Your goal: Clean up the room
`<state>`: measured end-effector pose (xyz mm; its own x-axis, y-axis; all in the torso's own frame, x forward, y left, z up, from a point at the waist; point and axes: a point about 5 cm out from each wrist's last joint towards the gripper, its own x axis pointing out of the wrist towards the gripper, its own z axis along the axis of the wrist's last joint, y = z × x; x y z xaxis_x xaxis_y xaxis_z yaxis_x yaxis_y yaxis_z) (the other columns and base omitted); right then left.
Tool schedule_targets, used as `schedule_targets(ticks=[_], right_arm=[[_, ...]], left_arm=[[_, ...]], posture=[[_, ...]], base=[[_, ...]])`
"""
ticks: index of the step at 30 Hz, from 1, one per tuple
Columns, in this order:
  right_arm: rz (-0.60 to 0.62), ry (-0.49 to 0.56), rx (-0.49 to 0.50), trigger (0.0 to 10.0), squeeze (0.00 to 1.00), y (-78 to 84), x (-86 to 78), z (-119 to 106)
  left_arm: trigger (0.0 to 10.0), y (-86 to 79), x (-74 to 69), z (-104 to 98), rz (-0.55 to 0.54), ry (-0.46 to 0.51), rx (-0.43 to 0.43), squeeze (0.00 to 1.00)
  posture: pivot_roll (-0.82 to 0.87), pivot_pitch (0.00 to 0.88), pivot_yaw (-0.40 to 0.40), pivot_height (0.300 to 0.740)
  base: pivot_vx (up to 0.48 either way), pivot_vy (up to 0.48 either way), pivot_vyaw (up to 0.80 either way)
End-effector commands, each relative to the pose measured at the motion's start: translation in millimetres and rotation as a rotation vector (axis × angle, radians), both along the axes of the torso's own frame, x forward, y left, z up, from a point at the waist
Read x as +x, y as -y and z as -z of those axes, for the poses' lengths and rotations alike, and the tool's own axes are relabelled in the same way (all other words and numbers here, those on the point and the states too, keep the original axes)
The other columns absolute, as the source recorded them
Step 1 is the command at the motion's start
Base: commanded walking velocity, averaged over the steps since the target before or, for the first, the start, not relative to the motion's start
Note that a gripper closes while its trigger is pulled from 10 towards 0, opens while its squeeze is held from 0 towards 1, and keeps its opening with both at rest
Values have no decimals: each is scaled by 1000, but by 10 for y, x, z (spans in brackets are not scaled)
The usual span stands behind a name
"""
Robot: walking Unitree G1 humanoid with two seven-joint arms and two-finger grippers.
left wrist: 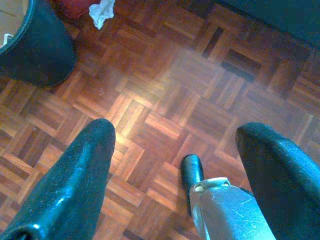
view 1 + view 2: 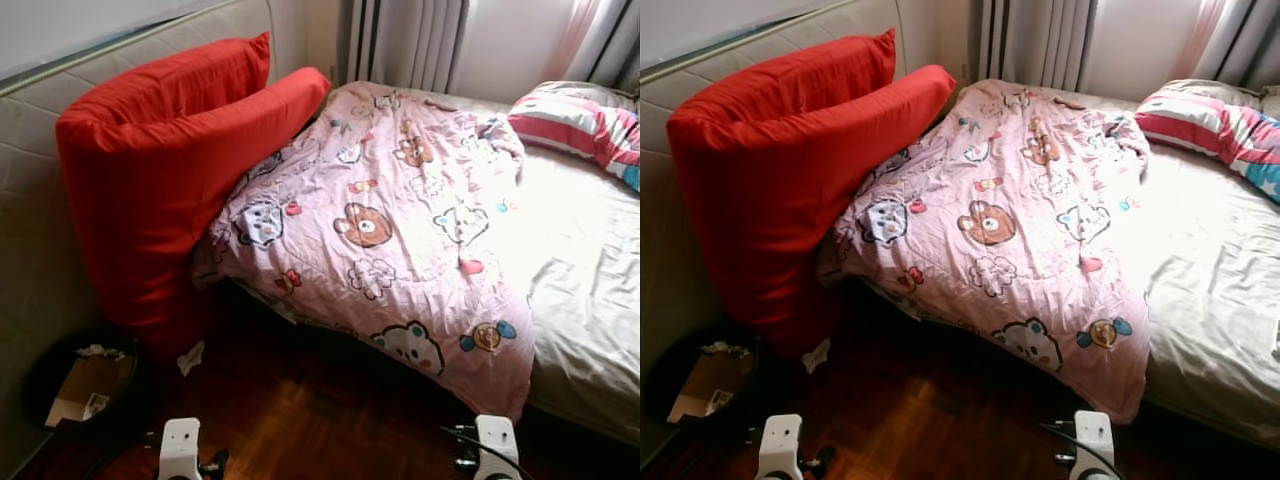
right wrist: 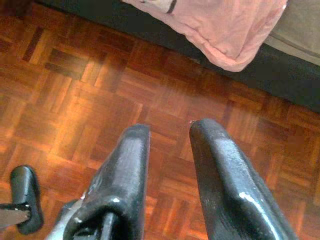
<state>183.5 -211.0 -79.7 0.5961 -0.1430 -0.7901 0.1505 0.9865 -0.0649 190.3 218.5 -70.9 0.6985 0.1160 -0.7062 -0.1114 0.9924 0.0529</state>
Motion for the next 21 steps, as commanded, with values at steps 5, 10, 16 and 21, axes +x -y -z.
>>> schedule_targets(ticks=[5, 10, 16, 21], right_arm=[[-43, -19, -3, 10000, 0, -53, -60, 37], [-60, -47, -20, 10000, 0, 1, -120, 57], [-73, -59, -47, 10000, 0, 141, -121, 30], [-64, -59, -78, 10000, 0, 423, -99, -55]], left_arm=[[10000, -51, -120, 58, -5, -58, 8, 0], [10000, -52, -153, 76, -9, -73, 9, 0], [10000, -13, -93, 62, -8, -74, 8, 0], [10000, 29, -27, 42, -12, -66, 3, 0]], posture=[[-7, 0, 10, 740], [-4, 0, 9, 740], [3, 0, 6, 740], [10, 0, 1, 740]], base=[[0, 0, 0], [0, 0, 800], [0, 0, 800], [0, 0, 800]])
